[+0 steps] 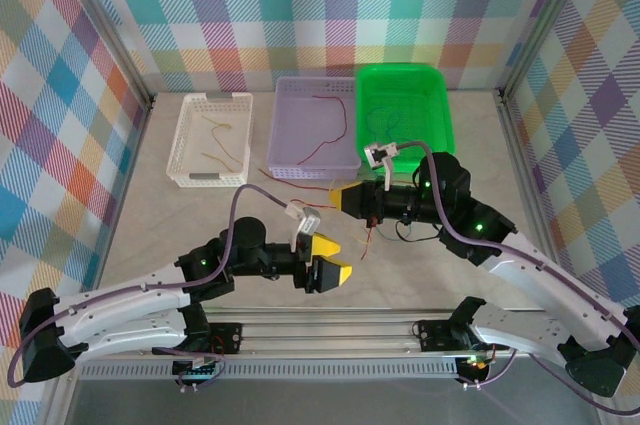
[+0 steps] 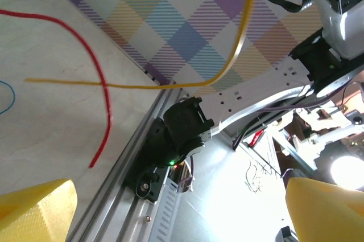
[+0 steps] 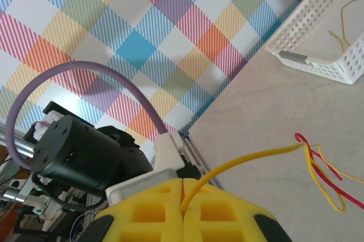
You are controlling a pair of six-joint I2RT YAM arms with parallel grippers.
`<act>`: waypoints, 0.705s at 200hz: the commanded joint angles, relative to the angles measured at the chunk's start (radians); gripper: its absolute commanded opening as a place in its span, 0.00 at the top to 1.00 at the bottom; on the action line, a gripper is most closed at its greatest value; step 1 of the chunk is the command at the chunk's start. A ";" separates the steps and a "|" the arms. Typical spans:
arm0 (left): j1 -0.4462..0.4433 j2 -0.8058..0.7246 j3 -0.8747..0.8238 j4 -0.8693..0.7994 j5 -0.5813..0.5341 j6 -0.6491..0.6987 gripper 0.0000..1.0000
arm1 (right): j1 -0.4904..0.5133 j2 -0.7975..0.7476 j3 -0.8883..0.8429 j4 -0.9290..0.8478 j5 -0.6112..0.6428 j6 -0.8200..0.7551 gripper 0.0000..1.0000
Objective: Untangle the cables
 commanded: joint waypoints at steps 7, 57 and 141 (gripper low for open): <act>-0.016 0.030 0.046 -0.062 -0.040 0.082 0.06 | -0.006 0.000 0.029 0.010 0.005 0.022 1.00; -0.024 0.068 0.046 -0.105 -0.143 0.137 0.04 | -0.005 -0.005 0.028 0.019 -0.002 0.042 1.00; -0.029 0.191 0.046 0.044 -0.153 0.152 0.04 | -0.005 0.017 0.027 0.058 -0.042 0.087 1.00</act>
